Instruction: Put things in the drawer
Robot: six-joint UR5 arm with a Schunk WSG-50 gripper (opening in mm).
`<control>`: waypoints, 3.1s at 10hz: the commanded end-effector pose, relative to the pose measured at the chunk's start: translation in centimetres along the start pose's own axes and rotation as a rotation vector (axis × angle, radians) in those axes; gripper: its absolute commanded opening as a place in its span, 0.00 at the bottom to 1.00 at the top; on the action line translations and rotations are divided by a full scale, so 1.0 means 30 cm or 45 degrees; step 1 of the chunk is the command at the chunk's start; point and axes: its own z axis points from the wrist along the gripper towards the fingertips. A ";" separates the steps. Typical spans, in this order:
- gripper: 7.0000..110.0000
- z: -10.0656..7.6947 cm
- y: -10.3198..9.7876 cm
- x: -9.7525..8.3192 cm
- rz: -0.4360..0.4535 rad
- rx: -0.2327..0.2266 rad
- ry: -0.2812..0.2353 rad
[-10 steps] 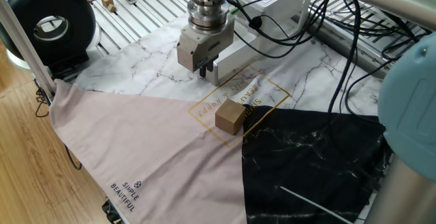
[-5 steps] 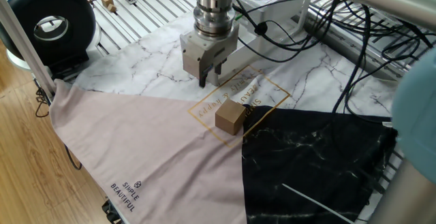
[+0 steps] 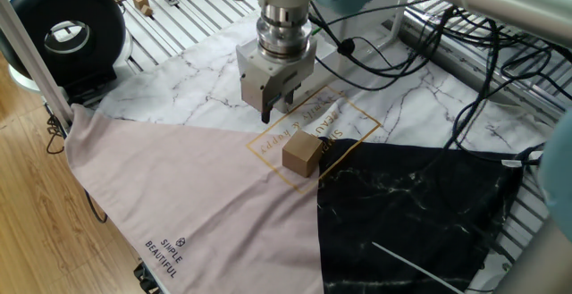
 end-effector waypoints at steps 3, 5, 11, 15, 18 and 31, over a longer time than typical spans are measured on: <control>0.36 0.011 0.009 0.010 0.047 0.024 -0.030; 0.15 0.017 0.006 0.032 0.010 0.012 -0.041; 0.57 0.070 -0.022 0.100 -0.115 -0.028 -0.121; 0.57 0.073 -0.032 0.082 -0.098 0.011 -0.177; 0.79 0.047 -0.001 0.133 -0.051 -0.021 -0.111; 0.57 0.168 0.013 0.223 -0.028 0.041 0.072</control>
